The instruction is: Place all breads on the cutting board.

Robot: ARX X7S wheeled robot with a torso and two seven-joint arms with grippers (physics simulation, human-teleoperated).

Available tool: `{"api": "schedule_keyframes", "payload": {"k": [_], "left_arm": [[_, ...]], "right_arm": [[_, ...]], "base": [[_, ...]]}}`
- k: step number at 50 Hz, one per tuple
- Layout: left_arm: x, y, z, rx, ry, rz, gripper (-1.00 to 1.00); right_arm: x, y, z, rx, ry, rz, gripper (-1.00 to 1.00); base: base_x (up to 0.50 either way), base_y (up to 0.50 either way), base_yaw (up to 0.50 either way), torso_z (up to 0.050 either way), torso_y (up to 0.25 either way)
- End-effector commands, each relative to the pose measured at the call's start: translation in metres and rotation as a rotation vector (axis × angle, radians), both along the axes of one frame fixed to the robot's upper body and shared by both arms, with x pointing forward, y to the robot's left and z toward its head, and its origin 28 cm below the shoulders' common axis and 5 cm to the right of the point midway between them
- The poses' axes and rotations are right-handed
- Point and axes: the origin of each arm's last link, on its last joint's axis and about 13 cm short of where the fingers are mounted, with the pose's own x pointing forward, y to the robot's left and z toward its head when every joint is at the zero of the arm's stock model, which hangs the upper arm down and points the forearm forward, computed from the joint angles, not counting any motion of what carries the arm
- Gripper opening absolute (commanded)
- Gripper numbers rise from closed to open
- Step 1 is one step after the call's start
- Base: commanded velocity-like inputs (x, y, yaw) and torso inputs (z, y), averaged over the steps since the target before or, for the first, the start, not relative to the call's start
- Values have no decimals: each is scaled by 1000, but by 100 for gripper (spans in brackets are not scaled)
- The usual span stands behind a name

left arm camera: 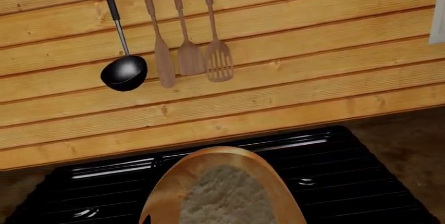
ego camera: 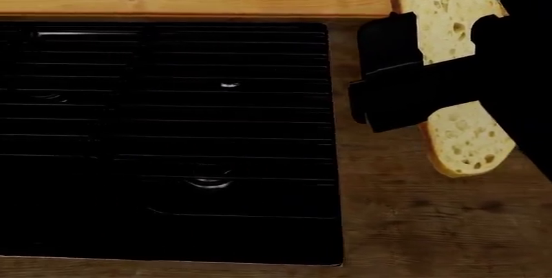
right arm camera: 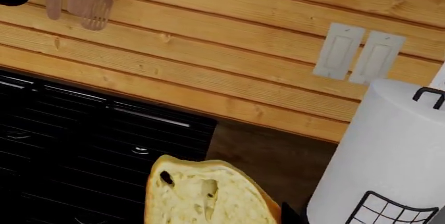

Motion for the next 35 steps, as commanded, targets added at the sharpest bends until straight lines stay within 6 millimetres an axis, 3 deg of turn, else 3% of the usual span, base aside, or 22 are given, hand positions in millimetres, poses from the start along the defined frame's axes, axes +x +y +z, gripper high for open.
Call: {"api": "schedule_keyframes", "payload": {"k": [1, 35], "left_arm": [[0, -1, 2, -15, -7, 9, -100], [0, 0, 7, -20, -23, 19, -100]], "right_arm": [[1, 0, -2, -10, -7, 6, -100], [2, 2, 0, -8, -21, 15, -100]], "base": [[0, 500, 0, 0, 0], [0, 500, 0, 0, 0]]}}
